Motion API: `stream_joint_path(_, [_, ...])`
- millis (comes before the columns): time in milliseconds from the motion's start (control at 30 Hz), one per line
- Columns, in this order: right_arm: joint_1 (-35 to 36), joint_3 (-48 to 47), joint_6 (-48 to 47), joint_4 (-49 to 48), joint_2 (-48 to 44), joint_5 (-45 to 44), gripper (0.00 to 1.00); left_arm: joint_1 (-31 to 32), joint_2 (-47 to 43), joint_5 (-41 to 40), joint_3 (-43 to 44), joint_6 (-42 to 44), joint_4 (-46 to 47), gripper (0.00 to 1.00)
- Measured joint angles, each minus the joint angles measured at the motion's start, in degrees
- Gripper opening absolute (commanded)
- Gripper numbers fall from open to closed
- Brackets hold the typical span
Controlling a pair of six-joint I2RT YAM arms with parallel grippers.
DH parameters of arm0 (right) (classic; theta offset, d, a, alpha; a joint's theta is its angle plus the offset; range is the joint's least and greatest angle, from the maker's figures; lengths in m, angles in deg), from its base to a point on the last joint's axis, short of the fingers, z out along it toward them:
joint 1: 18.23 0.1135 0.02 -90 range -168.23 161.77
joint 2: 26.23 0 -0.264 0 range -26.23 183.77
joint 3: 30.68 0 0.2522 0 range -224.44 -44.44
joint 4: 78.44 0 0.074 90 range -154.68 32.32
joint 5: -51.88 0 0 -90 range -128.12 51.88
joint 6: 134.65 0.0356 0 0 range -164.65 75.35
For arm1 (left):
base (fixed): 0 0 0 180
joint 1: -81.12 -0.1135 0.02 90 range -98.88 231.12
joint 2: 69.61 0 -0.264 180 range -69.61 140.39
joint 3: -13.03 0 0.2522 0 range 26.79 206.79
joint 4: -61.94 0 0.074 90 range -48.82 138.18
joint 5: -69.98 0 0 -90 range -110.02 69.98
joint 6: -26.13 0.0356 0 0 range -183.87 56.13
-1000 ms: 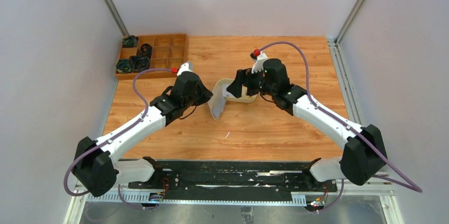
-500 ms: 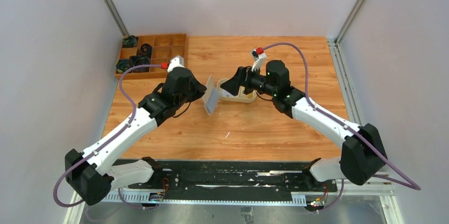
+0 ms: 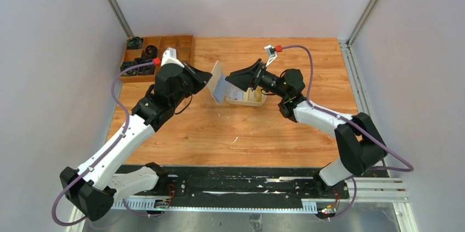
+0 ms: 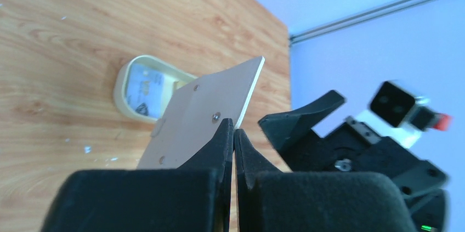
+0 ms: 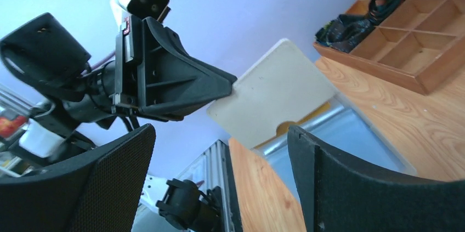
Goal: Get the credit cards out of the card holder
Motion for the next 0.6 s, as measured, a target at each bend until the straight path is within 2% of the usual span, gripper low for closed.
stream_joint_path(100, [-2.05,0.94,6.97,-12.04,4.57,2.45,0.94,-2.78,-0.57,3.54,-1.16,-2.58,4.5,0.0])
stream_joint_path(233, [-3.26,1.6,13.9,-21.03,10.03,3.76,0.94,-5.2,-0.98,7.52,-4.11,-6.21,9.4,0.0])
stream_joint_path(600, [-3.3,-2.49,22.8,-30.08,15.41,4.76,0.92,-7.08,-0.7,15.39,-7.89,-15.96,22.75,0.0])
